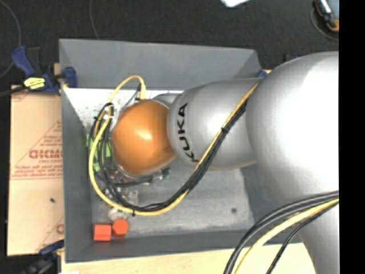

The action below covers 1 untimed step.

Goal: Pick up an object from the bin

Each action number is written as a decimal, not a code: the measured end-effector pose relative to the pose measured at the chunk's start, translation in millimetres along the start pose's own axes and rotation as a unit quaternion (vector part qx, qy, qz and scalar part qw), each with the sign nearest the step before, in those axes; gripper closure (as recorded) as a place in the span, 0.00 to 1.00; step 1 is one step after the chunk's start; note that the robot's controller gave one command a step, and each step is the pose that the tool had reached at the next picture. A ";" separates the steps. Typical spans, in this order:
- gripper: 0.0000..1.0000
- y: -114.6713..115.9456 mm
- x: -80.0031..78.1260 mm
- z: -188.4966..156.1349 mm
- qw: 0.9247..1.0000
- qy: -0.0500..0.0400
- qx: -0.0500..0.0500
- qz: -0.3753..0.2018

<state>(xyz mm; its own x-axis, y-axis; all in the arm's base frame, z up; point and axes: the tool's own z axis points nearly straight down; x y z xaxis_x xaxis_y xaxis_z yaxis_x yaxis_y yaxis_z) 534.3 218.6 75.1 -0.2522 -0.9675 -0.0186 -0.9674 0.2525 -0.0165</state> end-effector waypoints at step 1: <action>1.00 0.6 0.4 -3.2 1.000 0.000 0.000 0.000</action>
Offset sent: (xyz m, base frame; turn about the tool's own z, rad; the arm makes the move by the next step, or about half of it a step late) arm 0.0002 0.0000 0.0352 0.0000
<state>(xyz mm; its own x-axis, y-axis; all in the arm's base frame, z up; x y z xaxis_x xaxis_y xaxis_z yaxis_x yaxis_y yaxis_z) 533.5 218.3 78.3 -0.2526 -0.9674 -0.0186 -0.9674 0.2529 -0.0156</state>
